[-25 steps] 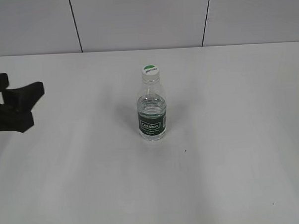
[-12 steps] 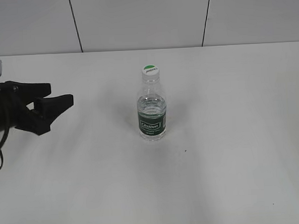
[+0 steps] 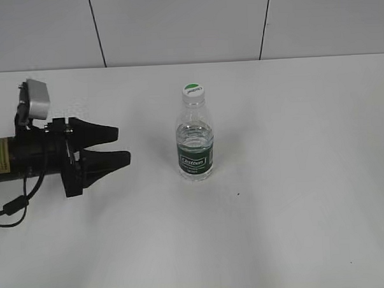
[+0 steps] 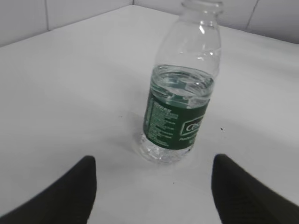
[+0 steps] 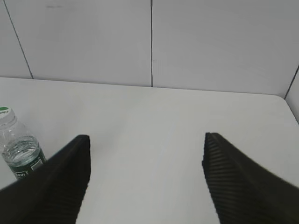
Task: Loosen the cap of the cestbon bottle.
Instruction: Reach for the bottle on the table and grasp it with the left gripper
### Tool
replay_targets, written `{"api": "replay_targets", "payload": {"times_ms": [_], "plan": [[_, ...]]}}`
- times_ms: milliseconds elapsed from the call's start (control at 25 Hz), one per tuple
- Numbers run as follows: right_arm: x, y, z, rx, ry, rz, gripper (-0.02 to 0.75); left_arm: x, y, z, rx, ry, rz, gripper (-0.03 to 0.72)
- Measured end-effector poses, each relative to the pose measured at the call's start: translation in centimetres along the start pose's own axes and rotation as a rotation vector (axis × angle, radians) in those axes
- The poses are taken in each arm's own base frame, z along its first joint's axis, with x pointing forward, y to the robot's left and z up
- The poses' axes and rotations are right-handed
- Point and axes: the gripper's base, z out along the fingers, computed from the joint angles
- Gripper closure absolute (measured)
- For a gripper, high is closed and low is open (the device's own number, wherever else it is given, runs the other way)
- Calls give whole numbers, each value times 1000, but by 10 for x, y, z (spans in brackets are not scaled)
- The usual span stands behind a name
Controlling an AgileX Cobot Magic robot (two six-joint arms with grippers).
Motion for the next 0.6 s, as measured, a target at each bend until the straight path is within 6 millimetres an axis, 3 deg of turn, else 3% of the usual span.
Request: {"api": "replay_targets", "payload": {"times_ms": [200, 600], "plan": [[1, 0, 4, -1, 19, 1, 169, 4, 10, 22, 110, 16, 68, 197], [1, 0, 5, -2, 20, 2, 169, -13, 6, 76, 216, 13, 193, 116]]}}
